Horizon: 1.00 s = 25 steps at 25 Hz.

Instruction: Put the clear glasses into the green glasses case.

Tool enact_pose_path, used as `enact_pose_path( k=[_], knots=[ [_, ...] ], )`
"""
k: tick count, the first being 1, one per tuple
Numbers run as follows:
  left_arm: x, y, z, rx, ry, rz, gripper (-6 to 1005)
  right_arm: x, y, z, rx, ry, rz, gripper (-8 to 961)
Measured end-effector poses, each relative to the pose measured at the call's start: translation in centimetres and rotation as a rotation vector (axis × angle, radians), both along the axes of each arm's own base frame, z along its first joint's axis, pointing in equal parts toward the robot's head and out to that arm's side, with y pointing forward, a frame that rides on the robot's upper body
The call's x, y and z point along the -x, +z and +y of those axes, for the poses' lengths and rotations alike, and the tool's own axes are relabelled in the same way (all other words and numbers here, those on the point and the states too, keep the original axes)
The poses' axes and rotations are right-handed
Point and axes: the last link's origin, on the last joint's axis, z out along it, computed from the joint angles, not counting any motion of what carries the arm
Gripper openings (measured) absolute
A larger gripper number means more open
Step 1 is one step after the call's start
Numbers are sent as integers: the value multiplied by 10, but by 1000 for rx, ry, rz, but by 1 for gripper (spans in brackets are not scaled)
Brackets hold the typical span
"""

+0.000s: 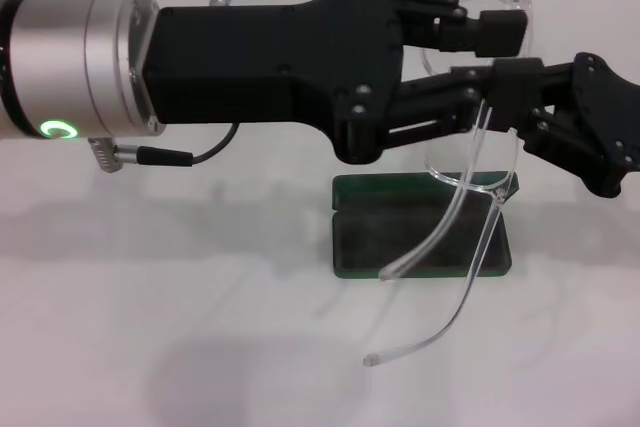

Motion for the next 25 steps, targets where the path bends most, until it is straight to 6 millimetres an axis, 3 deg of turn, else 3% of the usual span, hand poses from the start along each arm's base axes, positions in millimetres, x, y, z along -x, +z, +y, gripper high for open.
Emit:
enact_pose_path(
  k=[4,15,25],
  knots=[
    [5,-1,2,9,11,-22,332,3,-1,0,2,11,8,81],
    [11,-5,6,17,25,-33,190,5,-3,4,-4,9,-3,78],
    [11,-3,5,1,13,-69,187,3,-6,10,-21,-31,-9,79]
  ],
)
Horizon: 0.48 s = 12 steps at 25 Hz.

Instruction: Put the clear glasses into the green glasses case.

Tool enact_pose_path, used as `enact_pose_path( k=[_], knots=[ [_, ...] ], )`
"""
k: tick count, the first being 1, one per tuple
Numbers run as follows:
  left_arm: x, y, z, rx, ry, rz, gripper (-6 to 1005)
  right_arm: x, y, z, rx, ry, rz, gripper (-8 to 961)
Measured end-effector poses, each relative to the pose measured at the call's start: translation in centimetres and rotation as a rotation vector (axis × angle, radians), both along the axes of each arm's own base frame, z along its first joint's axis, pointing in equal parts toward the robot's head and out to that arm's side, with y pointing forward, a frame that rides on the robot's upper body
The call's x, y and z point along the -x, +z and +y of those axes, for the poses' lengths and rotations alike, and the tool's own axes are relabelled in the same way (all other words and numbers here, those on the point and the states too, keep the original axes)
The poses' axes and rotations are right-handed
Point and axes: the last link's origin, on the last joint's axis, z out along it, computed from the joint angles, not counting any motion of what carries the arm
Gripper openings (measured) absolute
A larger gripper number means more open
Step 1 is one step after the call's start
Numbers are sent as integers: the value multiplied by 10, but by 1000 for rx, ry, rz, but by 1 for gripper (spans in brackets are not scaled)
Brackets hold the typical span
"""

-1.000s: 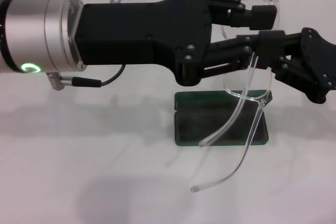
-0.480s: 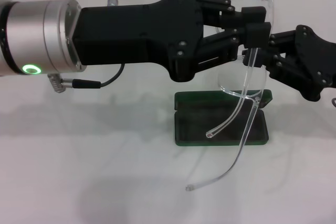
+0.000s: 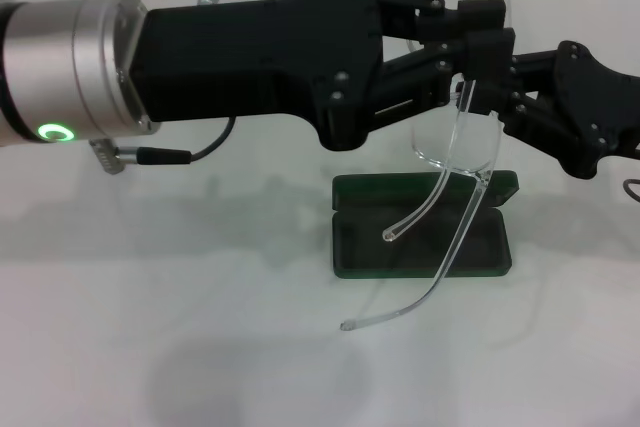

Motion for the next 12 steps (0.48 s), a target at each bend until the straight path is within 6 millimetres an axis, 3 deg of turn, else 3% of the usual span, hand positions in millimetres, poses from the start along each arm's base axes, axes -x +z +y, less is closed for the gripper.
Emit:
enact_pose_path(
  k=[12],
  knots=[
    [4,-14,6,32,7,-2,184,10,-7,4,13,22,21,78]
  ],
)
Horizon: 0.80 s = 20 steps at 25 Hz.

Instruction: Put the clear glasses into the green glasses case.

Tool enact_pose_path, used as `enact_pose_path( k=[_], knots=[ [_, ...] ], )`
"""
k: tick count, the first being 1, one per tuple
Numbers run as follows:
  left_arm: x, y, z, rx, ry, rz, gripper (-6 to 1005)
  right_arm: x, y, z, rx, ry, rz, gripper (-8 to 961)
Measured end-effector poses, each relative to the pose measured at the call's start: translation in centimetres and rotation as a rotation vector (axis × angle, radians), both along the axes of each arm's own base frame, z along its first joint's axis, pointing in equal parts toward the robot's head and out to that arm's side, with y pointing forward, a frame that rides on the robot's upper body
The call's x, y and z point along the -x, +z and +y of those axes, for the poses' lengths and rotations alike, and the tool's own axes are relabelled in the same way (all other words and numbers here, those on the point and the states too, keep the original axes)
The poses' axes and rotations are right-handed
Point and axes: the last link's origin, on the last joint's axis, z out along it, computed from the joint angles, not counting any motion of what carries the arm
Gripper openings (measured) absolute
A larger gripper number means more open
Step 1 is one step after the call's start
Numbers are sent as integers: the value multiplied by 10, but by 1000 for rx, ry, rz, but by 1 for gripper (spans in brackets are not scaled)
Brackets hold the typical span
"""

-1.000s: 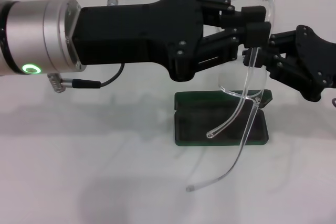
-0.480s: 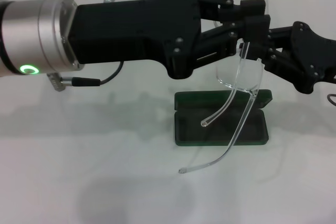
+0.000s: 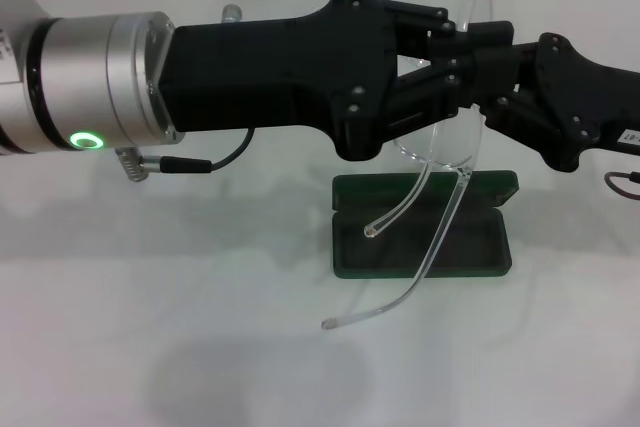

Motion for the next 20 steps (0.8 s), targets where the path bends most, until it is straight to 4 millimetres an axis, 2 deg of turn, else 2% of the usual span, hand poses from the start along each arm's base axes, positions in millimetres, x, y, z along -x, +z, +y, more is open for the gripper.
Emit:
enact_pose_path(
  k=[2,20],
  knots=[
    [1,-1,0,-4,-1,-1,140,0,0,0,0,1,1,78],
    [8,-2,6,-50,11,-55,139,2,-2,-3,17,12,15,78]
  ],
)
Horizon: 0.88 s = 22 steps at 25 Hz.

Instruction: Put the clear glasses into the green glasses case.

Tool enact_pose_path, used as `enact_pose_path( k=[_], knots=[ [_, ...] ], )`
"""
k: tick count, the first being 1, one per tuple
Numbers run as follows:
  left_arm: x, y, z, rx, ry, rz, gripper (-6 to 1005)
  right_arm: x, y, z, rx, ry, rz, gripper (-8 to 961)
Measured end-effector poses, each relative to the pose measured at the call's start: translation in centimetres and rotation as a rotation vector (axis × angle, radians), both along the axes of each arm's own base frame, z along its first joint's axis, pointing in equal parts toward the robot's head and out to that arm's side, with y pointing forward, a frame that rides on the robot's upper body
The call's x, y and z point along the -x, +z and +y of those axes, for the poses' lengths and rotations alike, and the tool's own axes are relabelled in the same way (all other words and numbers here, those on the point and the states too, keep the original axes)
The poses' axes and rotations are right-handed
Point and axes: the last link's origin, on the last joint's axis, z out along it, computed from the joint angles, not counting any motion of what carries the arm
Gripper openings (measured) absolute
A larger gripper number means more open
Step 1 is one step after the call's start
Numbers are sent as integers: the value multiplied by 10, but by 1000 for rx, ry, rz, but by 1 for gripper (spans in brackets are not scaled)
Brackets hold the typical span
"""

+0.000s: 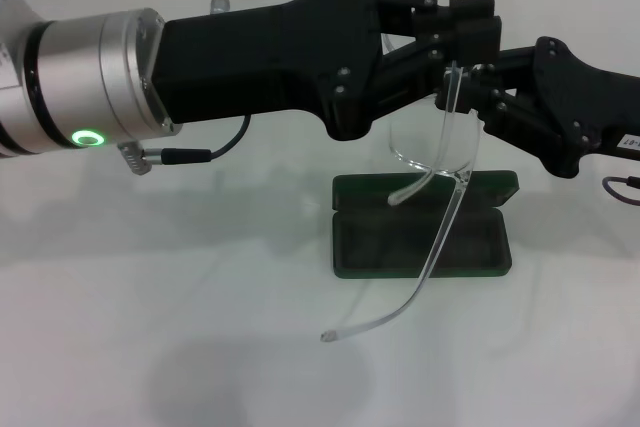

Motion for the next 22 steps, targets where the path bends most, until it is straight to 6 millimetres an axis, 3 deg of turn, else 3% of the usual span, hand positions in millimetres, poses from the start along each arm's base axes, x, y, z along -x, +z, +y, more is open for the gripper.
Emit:
enact_pose_path(
  k=[22],
  knots=[
    [10,-3,2,-8,29,-46,138,2,0,-4,6,21,29,79]
  ],
)
